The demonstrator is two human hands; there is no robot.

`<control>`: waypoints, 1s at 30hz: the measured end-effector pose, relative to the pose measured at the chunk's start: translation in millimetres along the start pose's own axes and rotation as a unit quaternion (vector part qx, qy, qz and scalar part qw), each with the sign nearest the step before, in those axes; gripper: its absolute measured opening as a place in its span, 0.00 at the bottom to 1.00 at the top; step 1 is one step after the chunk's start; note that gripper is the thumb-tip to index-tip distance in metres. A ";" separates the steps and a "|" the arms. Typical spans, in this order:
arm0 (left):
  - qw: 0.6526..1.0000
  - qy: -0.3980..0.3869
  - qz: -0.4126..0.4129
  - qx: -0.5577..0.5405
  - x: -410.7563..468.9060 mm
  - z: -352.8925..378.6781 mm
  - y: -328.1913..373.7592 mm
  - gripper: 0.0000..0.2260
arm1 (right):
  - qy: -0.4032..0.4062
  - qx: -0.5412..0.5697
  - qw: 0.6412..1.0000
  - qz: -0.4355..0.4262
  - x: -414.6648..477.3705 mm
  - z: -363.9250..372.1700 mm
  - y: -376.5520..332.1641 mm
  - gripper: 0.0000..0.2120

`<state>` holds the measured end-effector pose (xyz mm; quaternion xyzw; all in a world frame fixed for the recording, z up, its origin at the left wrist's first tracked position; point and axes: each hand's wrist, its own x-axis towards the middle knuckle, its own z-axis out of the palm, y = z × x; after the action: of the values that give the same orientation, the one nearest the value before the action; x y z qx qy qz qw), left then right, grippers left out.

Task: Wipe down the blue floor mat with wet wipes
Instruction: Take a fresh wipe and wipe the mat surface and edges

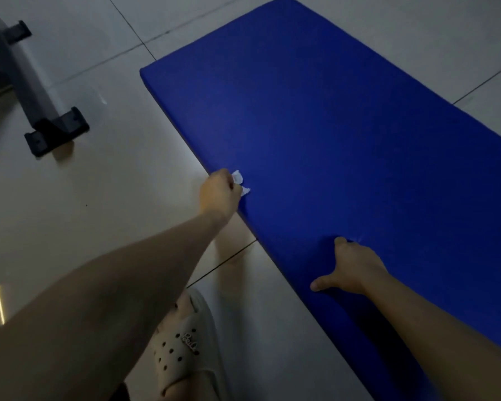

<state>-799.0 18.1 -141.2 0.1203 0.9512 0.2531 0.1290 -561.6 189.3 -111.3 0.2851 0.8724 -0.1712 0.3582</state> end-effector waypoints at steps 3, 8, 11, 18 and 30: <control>0.999 -0.033 0.001 -0.042 -47.1 15.0 14.3 0.08 | -0.011 -0.004 1.000 0.003 -0.4 -0.3 -0.3 0.65; 0.944 -0.246 0.218 0.035 -137.1 35.1 37.7 0.09 | -0.013 -0.006 1.000 0.008 1.6 -4.6 -2.3 0.62; 0.893 -0.279 0.329 0.127 -117.3 32.2 29.0 0.10 | -0.024 -0.010 1.000 0.016 2.2 -7.6 -4.2 0.61; 0.977 -0.026 0.087 0.191 20.7 -6.8 -16.2 0.13 | -0.018 0.005 1.000 -0.002 -1.1 -6.4 -2.3 0.53; 0.907 -0.266 0.306 0.118 -138.5 23.1 41.3 0.08 | -0.015 -0.023 1.000 0.000 -1.0 -10.8 -2.8 0.44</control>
<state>-655.2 22.6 -113.8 0.4823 0.8212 0.1251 0.2782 -568.5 192.2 -103.0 0.2744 0.8706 -0.1556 0.3775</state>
